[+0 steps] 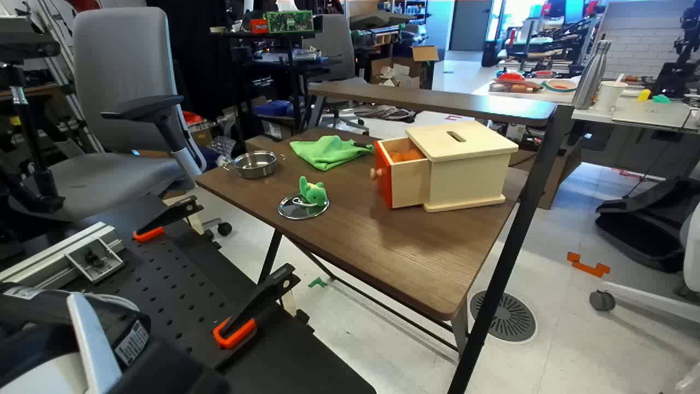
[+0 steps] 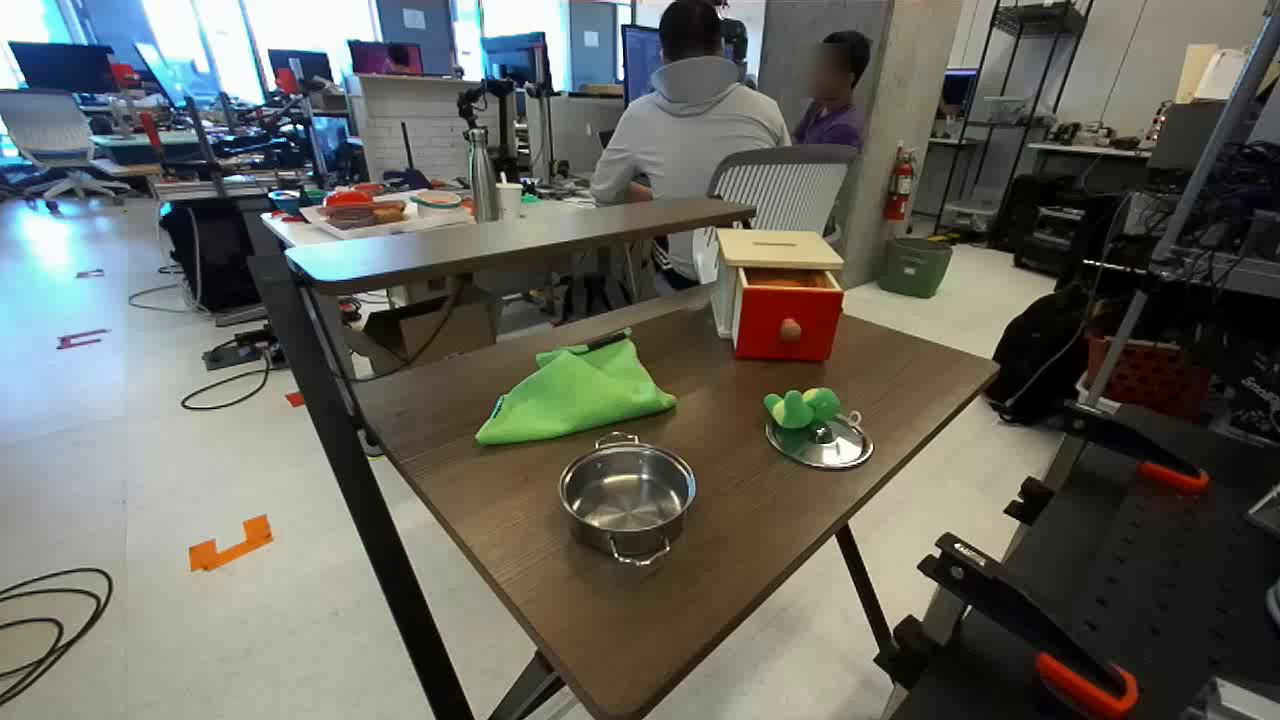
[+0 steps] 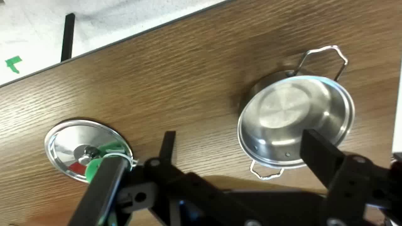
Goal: Put the green doll in the pot
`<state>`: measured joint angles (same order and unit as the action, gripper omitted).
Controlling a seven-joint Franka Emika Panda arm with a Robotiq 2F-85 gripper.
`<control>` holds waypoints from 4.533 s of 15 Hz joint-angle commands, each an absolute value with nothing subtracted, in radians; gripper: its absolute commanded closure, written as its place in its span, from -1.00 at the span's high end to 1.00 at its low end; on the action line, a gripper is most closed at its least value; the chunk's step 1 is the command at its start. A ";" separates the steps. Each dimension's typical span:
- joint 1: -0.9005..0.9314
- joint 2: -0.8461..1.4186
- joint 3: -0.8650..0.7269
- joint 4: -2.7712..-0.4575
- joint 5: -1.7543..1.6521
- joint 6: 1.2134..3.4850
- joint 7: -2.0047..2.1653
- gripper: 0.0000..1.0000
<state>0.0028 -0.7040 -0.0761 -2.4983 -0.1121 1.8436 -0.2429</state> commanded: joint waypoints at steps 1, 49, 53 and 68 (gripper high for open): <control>0.007 -0.704 -0.079 -2.495 -0.114 1.841 -0.241 1.00; 0.141 0.546 0.009 -2.055 -0.253 2.416 -0.006 -0.65; 0.136 0.547 0.006 -2.039 -0.249 2.413 -0.006 -1.00; 0.153 0.256 0.014 -2.251 -0.329 2.442 -0.021 -0.99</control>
